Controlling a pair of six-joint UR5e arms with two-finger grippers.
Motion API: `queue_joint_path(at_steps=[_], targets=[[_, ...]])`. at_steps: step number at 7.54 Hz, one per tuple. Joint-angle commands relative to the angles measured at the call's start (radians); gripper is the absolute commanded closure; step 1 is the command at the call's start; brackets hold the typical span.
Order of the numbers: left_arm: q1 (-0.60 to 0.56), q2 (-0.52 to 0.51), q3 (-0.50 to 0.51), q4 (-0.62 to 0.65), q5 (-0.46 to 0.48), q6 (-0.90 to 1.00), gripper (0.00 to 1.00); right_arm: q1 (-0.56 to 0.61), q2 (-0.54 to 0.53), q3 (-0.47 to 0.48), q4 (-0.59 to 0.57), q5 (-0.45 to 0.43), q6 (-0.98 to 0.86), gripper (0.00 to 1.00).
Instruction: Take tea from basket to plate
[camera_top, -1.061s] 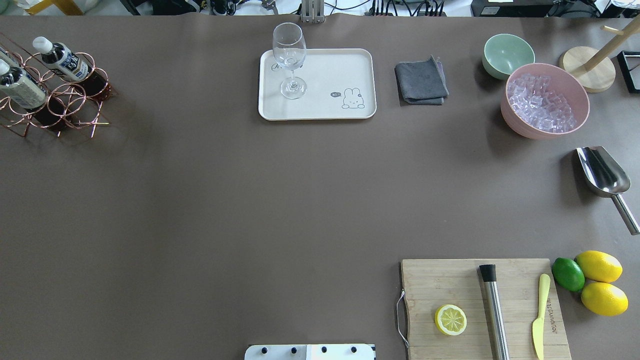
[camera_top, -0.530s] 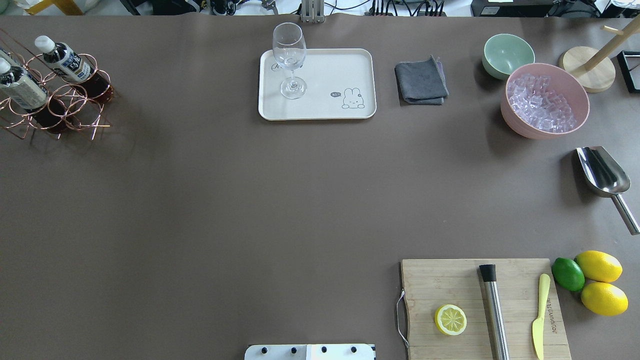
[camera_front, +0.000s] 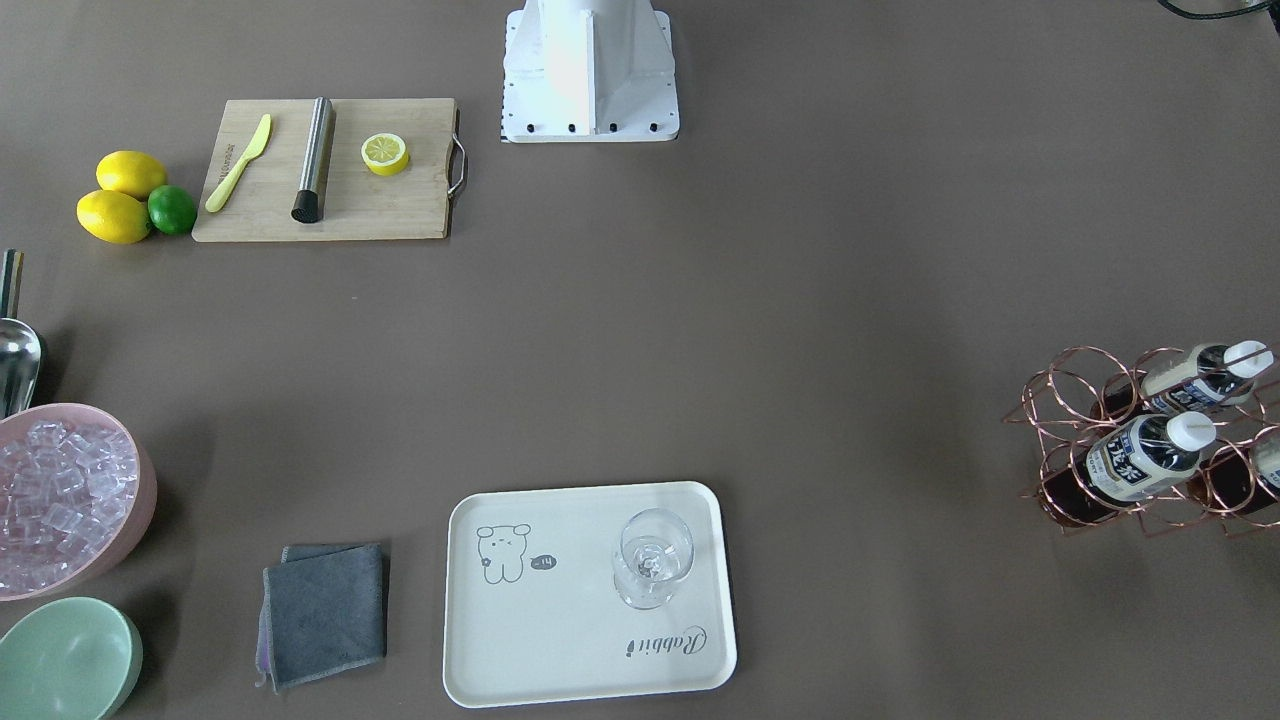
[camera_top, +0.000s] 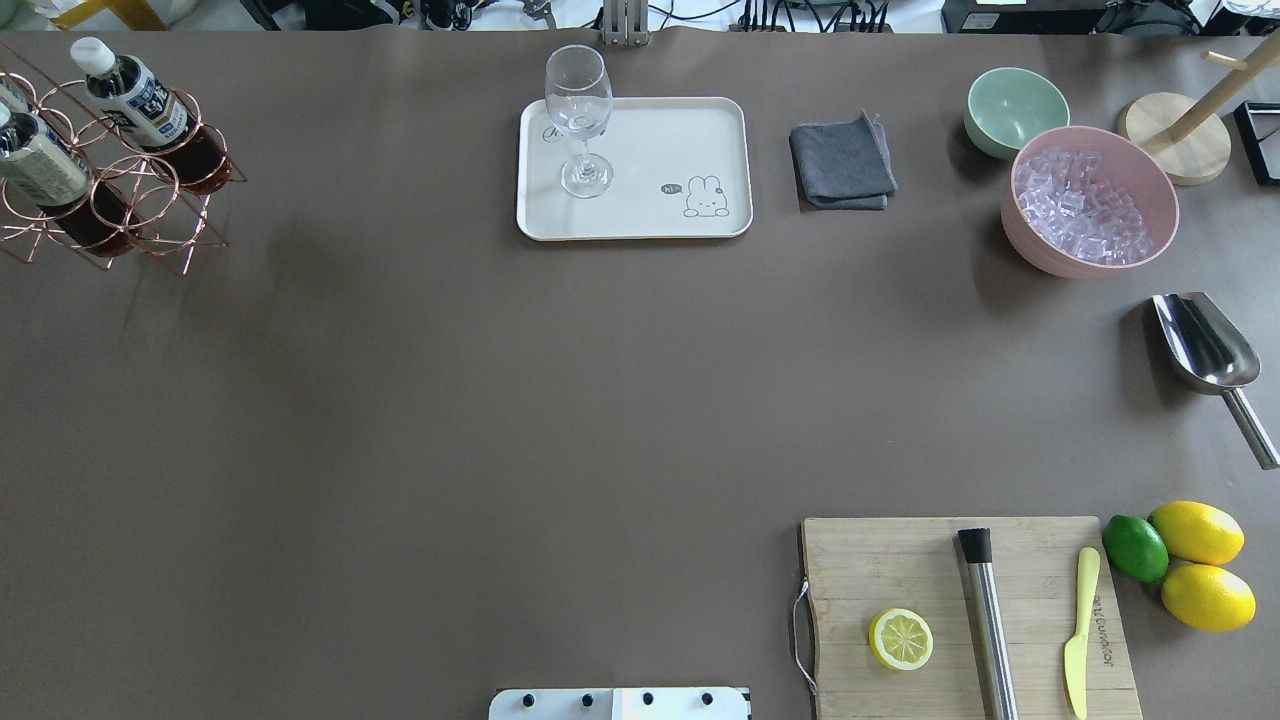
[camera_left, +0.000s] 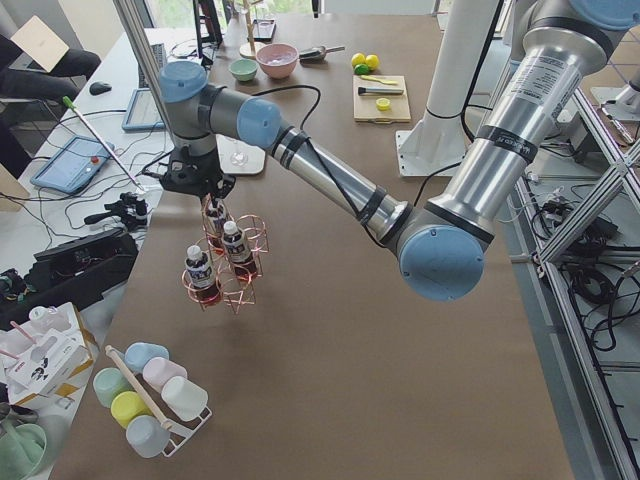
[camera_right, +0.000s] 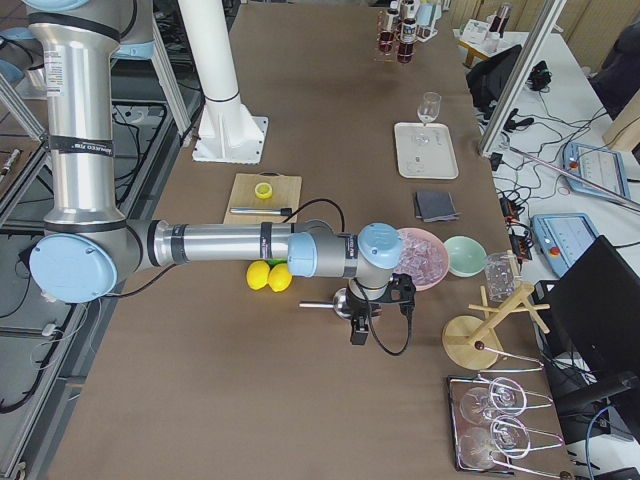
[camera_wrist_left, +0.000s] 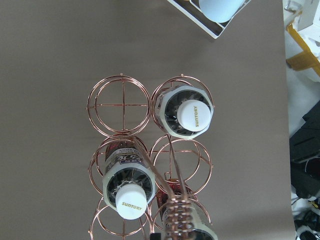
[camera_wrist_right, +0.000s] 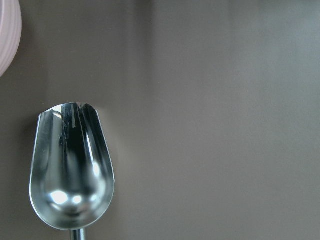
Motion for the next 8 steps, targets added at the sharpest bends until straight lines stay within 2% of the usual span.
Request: queue_joint_path(at_steps=[1, 2, 4, 8], targets=[[0.022, -0.039, -0.241, 0.118, -0.001, -0.206, 1.00, -0.002, 0.000, -0.001, 0.000, 0.002, -0.003, 0.00], [0.058, -0.077, -0.279, 0.170, -0.003, -0.251, 1.00, -0.002, 0.000, -0.001, 0.000, 0.002, -0.003, 0.00], [0.173, -0.116, -0.360, 0.189, -0.001, -0.378, 1.00, -0.002, -0.002, -0.001, 0.000, 0.001, -0.003, 0.00], [0.397, -0.252, -0.360, 0.181, 0.005, -0.579, 1.00, -0.002, -0.003, -0.004, 0.000, -0.001, -0.001, 0.00]])
